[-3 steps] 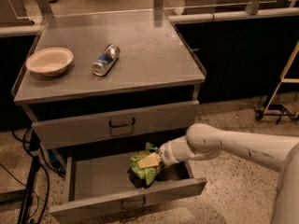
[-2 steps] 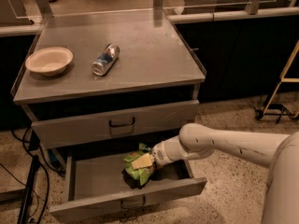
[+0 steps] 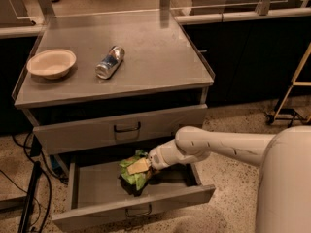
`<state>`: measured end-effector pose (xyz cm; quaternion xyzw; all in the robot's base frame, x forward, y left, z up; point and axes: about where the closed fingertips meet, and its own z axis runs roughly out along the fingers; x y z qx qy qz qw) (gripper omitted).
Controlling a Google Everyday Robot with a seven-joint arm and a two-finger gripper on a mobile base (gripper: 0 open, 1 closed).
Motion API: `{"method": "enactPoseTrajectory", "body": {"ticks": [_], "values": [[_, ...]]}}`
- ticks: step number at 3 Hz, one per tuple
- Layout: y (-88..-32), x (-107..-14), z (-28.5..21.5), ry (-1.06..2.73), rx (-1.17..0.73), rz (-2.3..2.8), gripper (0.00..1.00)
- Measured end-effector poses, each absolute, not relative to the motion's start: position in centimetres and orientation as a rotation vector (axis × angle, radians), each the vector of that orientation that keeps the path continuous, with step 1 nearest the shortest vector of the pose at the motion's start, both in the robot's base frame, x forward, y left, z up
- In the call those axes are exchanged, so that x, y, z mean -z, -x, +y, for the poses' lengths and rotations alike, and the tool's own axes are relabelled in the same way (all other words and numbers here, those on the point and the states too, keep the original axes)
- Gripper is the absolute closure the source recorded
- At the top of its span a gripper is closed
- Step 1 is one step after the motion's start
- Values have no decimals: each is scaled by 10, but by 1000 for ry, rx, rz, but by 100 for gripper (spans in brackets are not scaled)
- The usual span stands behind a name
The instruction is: Place green rice chip bag into middle drawer
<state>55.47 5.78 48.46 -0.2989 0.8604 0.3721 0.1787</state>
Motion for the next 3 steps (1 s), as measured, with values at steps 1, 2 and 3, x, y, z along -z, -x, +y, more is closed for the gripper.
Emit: {"method": "enactPoseTrajectory", "body": {"ticks": [1, 2, 3], "values": [[-548, -469, 55, 855, -979, 2473, 100], [-532, -446, 40, 803, -847, 2550, 100], [-525, -435, 29, 747, -750, 2577, 100]]}}
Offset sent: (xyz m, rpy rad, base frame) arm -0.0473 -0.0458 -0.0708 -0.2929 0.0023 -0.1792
